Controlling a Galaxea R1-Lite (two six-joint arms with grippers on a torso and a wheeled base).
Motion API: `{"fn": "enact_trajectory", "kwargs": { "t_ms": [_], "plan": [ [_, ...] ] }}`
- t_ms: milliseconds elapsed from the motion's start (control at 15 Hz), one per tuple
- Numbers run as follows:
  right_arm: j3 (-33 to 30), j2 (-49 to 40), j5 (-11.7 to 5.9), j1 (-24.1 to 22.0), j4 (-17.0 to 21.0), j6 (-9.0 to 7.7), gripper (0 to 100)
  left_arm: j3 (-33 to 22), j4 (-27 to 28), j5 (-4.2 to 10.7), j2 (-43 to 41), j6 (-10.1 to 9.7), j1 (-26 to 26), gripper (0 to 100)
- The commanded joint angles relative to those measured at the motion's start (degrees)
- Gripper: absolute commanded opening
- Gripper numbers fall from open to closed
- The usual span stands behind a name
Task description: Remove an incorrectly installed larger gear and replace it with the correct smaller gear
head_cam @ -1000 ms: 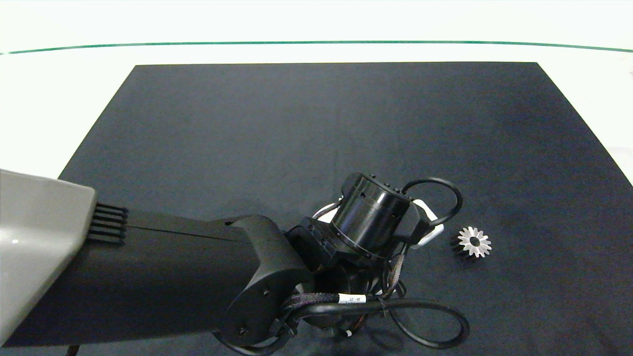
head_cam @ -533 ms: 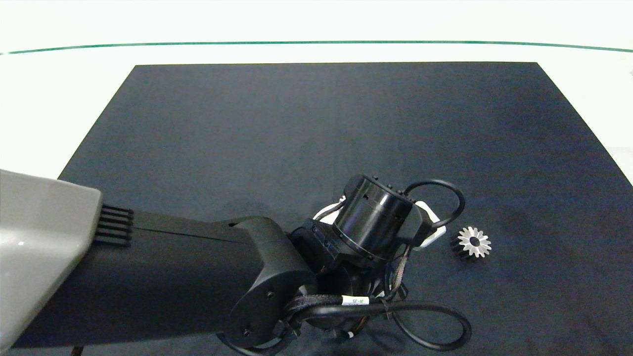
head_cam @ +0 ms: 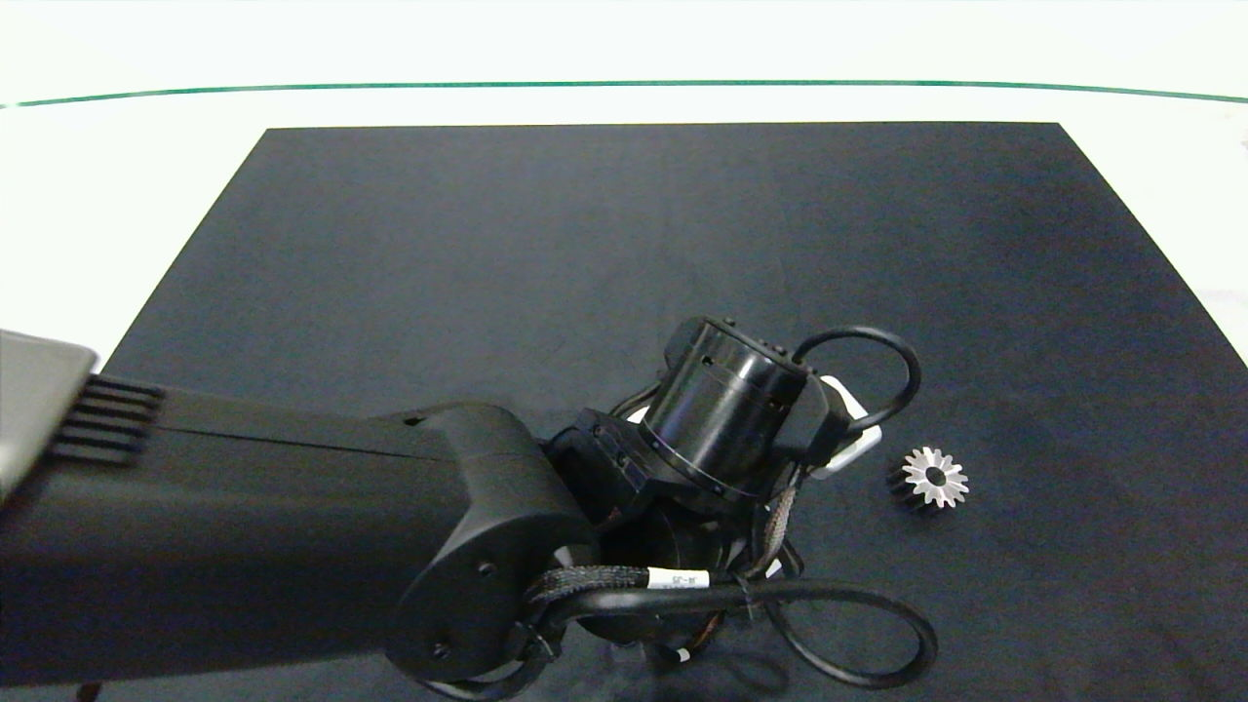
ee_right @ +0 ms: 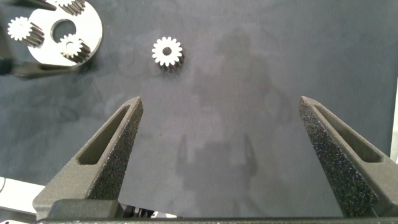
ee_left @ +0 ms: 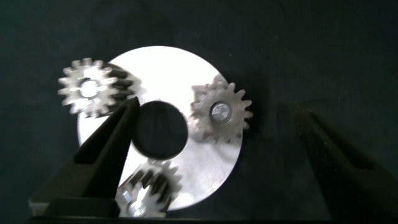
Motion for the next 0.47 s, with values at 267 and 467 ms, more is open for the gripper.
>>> {"fn": "enact_trajectory", "kwargs": {
  "t_ms": [267, 467],
  "plan": [
    [-0.2, -1.8, -0.12, -3.9, 0.2, 0.24, 100, 5.8, 1.2, 0.15, -17.6, -0.18, 6.4, 100],
    [0.0, -3.3, -0.12, -7.1, 2.2, 1.91, 100, 13.0, 1.3, 0.15, -27.8, -0.45, 10.8, 100]
  ]
}}
